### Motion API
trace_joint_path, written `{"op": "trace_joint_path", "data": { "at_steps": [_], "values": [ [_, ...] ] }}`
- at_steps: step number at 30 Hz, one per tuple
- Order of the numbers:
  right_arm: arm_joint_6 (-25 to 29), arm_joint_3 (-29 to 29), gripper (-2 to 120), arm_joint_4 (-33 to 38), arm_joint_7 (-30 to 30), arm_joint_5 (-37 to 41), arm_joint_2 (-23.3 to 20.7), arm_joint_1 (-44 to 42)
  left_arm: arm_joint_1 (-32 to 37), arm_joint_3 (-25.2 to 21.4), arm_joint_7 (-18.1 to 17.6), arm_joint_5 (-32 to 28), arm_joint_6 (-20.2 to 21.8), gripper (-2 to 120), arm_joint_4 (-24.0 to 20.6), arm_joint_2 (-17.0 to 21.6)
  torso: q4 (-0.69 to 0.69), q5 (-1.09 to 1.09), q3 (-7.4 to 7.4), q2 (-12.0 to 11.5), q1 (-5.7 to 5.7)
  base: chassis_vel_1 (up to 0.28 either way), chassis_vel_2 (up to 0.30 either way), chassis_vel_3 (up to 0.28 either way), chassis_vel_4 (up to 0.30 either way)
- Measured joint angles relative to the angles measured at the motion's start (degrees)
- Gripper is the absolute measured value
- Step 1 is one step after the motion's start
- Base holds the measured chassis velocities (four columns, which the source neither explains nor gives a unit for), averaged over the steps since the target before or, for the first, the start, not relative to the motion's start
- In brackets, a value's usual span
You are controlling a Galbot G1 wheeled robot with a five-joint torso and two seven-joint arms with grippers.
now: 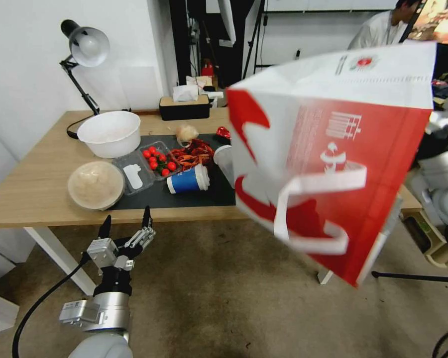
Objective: Pick up the food delivery bag from the floor and place it on the table.
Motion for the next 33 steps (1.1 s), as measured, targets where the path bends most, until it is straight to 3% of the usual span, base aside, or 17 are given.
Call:
{"op": "trace_joint_path", "data": {
  "at_steps": [2,5,18,27,33],
  "values": [
    [0.48,-0.78,0,-0.42,2.79,-0.69,-0.06,1.46,0.07,-0.02,0.04,-0.03,0.0,100,-0.04,0.0,0.0,0.0,-0.01,-0.01,-0.01,0.0,0.0,0.0,0.0],
    [1.12,-2.88,0,-3.38,13.7,-3.87,-0.31,6.26,0.02,-0.03,0.07,-0.11,0.01,100,-0.03,-0.06,0.0,-0.02,-0.03,-0.04,-0.02,0.0,0.0,0.0,0.0],
    [-3.79,-3.77,0,-6.59,24.29,-9.93,-0.59,7.07,-0.46,-0.07,-0.02,-0.12,-0.07,100,0.98,0.1,0.0,-0.01,-0.05,-0.1,-0.04,0.0,0.0,0.0,0.0],
    [-14.03,-3.84,0,-7.42,29.77,-11.35,-1.4,7.35,-0.72,0.14,0.0,0.02,-0.08,100,1.44,0.4,0.0,-0.01,-0.07,-0.12,-0.05,0.0,0.0,0.0,0.0],
    [-18.02,-5.7,0,-9.03,31.75,-12.0,-2.02,10.91,-0.65,0.18,0.02,0.01,-0.28,100,1.75,0.43,0.01,-0.02,-0.08,-0.13,-0.06,0.0,0.0,0.0,0.0]
  ]
}}
